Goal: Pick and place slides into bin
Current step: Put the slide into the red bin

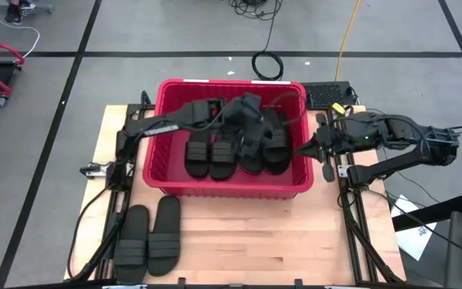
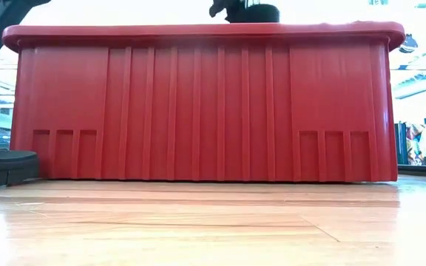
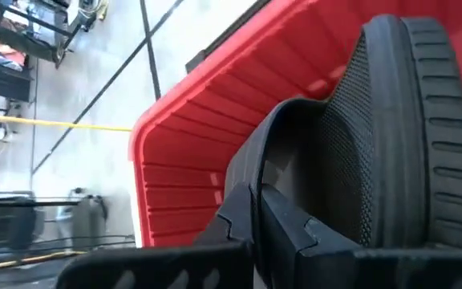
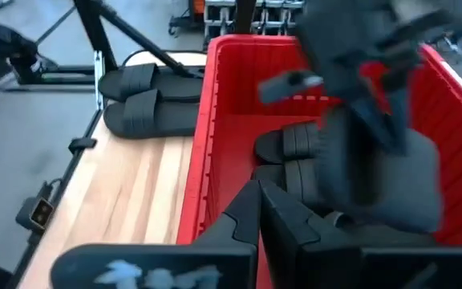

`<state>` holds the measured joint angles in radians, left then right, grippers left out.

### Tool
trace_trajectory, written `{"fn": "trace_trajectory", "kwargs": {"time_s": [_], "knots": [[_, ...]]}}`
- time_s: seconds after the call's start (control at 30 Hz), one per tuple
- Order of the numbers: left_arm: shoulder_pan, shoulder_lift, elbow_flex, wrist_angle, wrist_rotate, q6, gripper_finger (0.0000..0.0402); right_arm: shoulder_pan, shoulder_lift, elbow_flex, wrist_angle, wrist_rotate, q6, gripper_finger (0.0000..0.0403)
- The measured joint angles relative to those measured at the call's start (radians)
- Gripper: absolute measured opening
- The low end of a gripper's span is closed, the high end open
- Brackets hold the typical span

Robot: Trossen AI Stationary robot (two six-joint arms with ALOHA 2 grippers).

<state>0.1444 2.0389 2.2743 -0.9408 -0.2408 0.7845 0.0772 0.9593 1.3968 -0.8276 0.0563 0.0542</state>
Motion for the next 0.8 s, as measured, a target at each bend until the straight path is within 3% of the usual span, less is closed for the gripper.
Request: {"fn": "trace_trajectory", "kwargs": {"time_s": [0.17, 0.3, 0.47, 0.6, 0.8], "knots": [[0.096, 0.048, -0.007, 0.035, 0.120, 0.012, 0.0001, 0.000, -0.009, 0.000, 0.000, 0.027, 0.030, 0.0001], [0.149, 0.058, -0.093, 0.108, 0.225, 0.023, 0.0001, 0.000, -0.005, 0.000, -0.002, 0.065, 0.032, 0.0001], [0.175, 0.059, -0.203, 0.178, 0.234, 0.052, 0.0001, 0.000, -0.005, 0.000, -0.024, 0.154, 0.056, 0.0001], [0.166, 0.055, -0.302, 0.266, 0.258, 0.061, 0.0000, 0.000, -0.005, 0.000, -0.044, 0.161, 0.062, 0.0001], [0.117, 0.054, -0.383, 0.254, 0.320, 0.016, 0.0000, 0.000, -0.005, 0.000, -0.048, 0.197, 0.087, 0.0001]]}}
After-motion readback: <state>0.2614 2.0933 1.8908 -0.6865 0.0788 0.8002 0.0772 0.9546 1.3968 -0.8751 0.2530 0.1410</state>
